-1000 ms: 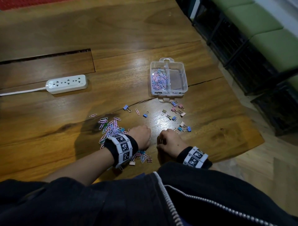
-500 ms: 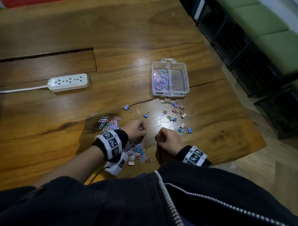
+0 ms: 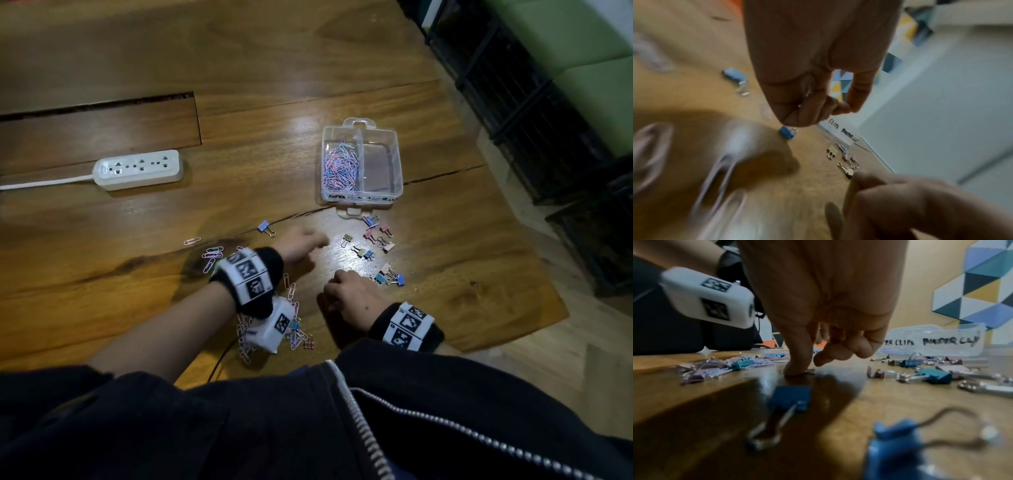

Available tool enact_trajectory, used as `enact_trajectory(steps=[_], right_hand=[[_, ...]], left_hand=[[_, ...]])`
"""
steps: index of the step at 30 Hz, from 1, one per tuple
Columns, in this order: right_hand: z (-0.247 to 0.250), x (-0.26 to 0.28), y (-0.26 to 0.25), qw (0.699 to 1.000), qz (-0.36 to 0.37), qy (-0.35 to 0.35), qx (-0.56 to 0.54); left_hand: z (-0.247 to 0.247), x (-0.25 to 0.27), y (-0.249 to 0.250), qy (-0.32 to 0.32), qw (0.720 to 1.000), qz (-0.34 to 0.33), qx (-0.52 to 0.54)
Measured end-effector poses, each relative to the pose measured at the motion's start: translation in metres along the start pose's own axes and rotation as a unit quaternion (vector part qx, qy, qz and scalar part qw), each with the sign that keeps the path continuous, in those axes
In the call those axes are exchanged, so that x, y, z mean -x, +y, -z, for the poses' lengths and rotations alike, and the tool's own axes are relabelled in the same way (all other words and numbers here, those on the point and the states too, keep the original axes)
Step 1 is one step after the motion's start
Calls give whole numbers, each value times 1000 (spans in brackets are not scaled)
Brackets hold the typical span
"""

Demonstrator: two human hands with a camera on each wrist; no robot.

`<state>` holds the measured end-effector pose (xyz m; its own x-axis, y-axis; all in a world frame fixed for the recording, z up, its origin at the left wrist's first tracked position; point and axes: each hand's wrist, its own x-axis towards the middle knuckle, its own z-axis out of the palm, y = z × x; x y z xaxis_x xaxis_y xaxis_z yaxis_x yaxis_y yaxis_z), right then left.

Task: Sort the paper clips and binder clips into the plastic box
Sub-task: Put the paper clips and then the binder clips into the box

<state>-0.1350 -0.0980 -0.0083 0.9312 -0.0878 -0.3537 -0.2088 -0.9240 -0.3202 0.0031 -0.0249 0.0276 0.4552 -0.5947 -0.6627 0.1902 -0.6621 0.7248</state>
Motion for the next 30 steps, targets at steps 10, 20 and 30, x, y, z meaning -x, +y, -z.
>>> enact_trajectory(steps=[10,20,30], right_hand=[[30,5,56,899,-131,86,-409],[82,-11,93,592,-241,209,-740],[55,-56,96,860,-337,164,-347]], left_hand=[[-45,-57,51,68,859,-180,-474],[-64,-79,49,52,914,-101,-389],[-27,-56,26,0,991,42,127]])
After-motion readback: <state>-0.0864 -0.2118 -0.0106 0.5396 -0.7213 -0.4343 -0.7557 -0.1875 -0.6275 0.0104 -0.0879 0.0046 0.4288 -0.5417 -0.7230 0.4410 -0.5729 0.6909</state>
